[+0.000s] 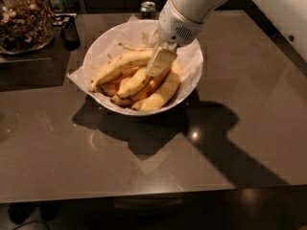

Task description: Pick banana from white bowl

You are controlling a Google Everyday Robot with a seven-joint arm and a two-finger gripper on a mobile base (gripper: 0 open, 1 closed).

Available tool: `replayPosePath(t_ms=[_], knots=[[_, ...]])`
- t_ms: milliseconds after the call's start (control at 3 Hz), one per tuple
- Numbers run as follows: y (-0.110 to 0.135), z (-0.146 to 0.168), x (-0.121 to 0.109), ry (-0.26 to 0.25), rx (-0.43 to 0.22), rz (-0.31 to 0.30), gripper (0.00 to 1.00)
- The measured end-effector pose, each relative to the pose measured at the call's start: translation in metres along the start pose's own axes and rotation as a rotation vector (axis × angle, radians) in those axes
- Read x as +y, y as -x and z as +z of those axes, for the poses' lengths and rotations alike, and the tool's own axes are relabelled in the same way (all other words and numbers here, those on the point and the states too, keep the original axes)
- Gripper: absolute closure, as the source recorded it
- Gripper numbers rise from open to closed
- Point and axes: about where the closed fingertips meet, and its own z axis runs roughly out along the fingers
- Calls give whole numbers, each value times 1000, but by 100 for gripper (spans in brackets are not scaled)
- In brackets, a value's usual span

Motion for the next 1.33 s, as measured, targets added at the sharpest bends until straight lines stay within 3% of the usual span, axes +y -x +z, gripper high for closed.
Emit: replayPosePath(t_ms=[333, 667, 1333], knots=[[-3, 3, 2, -11, -8, 21, 84], [-5, -4, 5, -56, 11, 47, 100], [12, -50, 21, -133, 14, 0, 100]])
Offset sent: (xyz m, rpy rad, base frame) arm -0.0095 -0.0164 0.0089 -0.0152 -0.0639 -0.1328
